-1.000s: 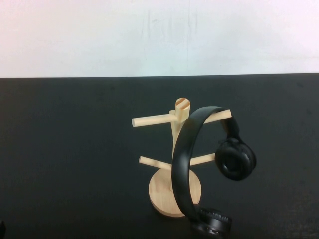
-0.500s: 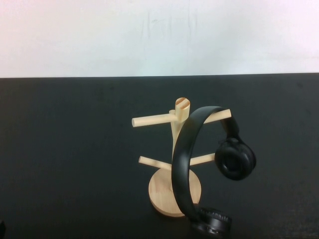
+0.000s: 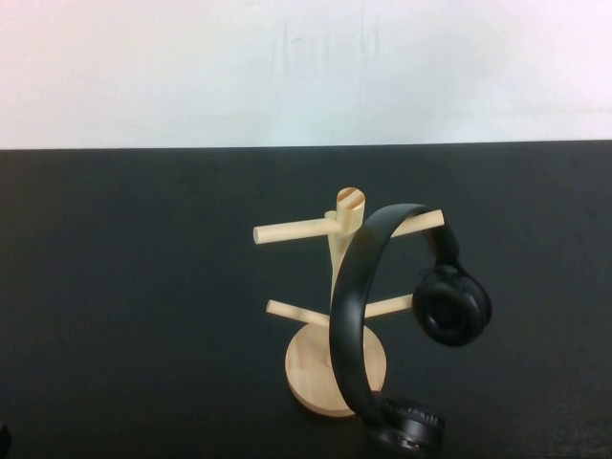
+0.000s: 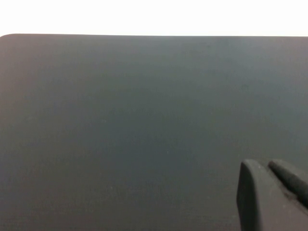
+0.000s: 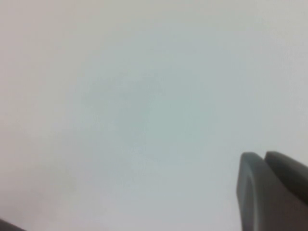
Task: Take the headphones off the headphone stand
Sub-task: Pick up the headphones from the headphone stand
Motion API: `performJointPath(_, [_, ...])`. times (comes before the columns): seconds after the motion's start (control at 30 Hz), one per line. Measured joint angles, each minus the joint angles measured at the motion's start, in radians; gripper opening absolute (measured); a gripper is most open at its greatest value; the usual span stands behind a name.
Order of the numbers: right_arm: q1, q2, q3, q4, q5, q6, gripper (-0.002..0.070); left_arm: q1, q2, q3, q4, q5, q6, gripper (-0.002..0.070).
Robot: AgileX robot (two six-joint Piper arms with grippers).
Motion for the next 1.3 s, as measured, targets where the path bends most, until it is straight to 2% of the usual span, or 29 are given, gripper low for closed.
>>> performJointPath(0.1, [0.000, 0.007, -0.008, -0.125, 0.065, 0.006, -0.0008, 0.000, 0.000, 0.000, 0.000, 0.000, 0.000, 0.0002])
performJointPath(0.2, [0.000, 0.039, -0.010, -0.070, 0.345, 0.077, -0.0008, 0.000, 0.000, 0.000, 0.000, 0.000, 0.000, 0.0002])
performJointPath(0.3, [0.000, 0.105, -0.040, 0.200, 0.663, -0.034, -0.0008, 0.000, 0.000, 0.000, 0.000, 0.000, 0.000, 0.0002])
performJointPath(0.4, [0.000, 0.206, -0.073, 0.544, 0.875, -0.318, -0.0008, 0.000, 0.000, 0.000, 0.000, 0.000, 0.000, 0.0002])
performJointPath(0.47, [0.002, 0.283, -0.086, 0.747, 0.937, -0.471, -0.0008, 0.000, 0.000, 0.000, 0.000, 0.000, 0.000, 0.0002])
performJointPath(0.67, [0.078, 0.350, -0.123, 1.383, 0.805, -0.745, -0.0008, 0.000, 0.000, 0.000, 0.000, 0.000, 0.000, 0.0002])
performJointPath(0.87, [0.110, 0.350, -0.126, 1.564, 0.537, -0.798, -0.0008, 0.000, 0.000, 0.000, 0.000, 0.000, 0.000, 0.0002])
performJointPath(1.03, [0.110, 0.350, -0.126, 1.763, 0.506, -0.867, -0.0008, 0.000, 0.000, 0.000, 0.000, 0.000, 0.000, 0.0002])
performJointPath(1.13, [0.110, 0.350, -0.126, 1.976, 0.574, -1.094, -0.0008, 0.000, 0.000, 0.000, 0.000, 0.000, 0.000, 0.0003])
performJointPath(1.3, [0.110, 0.388, -0.126, 2.538, 0.809, -1.755, -0.0008, 0.000, 0.000, 0.000, 0.000, 0.000, 0.000, 0.0002])
